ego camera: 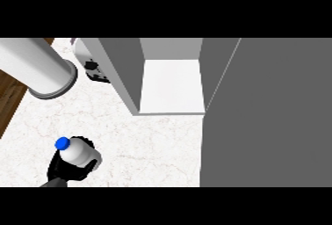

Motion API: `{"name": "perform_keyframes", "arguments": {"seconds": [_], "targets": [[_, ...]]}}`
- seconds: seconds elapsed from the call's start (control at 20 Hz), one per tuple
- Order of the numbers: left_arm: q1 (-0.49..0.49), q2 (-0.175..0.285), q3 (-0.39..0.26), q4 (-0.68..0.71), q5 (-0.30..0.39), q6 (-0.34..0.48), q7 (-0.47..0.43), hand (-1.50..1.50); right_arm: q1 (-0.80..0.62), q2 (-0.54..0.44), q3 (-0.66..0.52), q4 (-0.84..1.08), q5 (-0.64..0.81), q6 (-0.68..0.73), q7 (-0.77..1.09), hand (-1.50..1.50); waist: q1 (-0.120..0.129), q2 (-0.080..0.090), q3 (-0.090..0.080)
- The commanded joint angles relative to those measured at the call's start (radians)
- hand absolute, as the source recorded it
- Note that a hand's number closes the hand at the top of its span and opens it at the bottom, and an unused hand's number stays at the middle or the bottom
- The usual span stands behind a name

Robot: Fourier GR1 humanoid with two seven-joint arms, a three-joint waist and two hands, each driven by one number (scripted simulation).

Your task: Pick up the bottled water, place it into the cabinet and close the cabinet

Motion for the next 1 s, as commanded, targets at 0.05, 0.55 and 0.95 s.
{"name": "perform_keyframes", "arguments": {"seconds": [0.05,0.55,0.95], "targets": [[-0.043,-0.032,0.021,0.018,0.034,-0.003,-0.082,1.5,-0.057,-0.012,-0.035,0.029,-0.029,-0.013,0.038,-1.5,-0.001,0.006,-0.012],[0.004,-0.094,-0.003,-0.18,0.17,-0.022,0.114,1.5,-0.07,-0.012,-0.033,0.067,-0.02,0.002,-0.005,-1.5,0.007,0.002,-0.01],[0.093,-0.154,-0.077,-0.522,0.246,0.103,0.341,1.5,-0.031,0.015,0.057,-0.029,0.022,-0.05,0.053,-1.5,0.008,0.001,-0.01]]}}
